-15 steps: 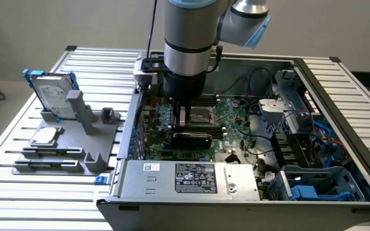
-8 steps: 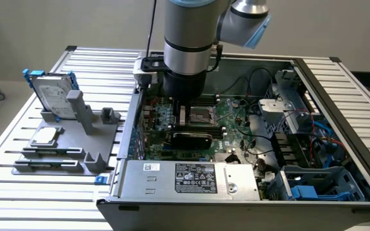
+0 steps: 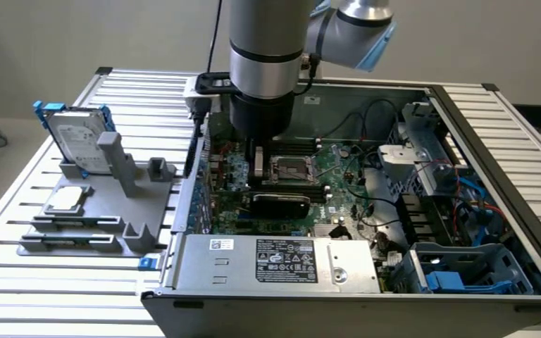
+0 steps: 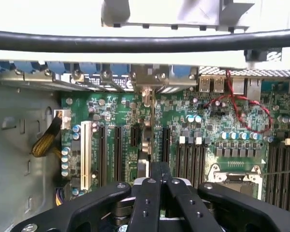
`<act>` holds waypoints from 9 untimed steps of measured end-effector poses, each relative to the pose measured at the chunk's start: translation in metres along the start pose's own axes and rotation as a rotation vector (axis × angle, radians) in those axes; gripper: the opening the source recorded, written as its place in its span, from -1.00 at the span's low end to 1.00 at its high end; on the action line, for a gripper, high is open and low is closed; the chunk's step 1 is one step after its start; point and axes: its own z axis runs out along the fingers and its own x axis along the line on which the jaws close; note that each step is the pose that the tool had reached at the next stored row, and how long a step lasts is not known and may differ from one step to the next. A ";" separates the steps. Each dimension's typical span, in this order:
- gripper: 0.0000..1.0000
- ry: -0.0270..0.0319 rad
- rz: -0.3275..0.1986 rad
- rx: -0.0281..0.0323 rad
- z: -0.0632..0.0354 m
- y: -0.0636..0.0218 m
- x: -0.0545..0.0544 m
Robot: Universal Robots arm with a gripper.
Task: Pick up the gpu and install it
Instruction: 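Press down on the gpu until it lock into place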
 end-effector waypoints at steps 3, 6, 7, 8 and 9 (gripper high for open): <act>-0.79 0.0008 -0.002 -0.0041 -0.0013 0.0061 0.000; -0.79 0.0046 -0.006 -0.0088 -0.0018 0.0104 0.000; -0.79 0.0086 -0.008 -0.0103 -0.0019 0.0119 0.000; -0.79 0.0130 -0.009 -0.0116 -0.0019 0.0134 0.000; -0.79 0.0172 -0.011 -0.0130 -0.0019 0.0148 0.000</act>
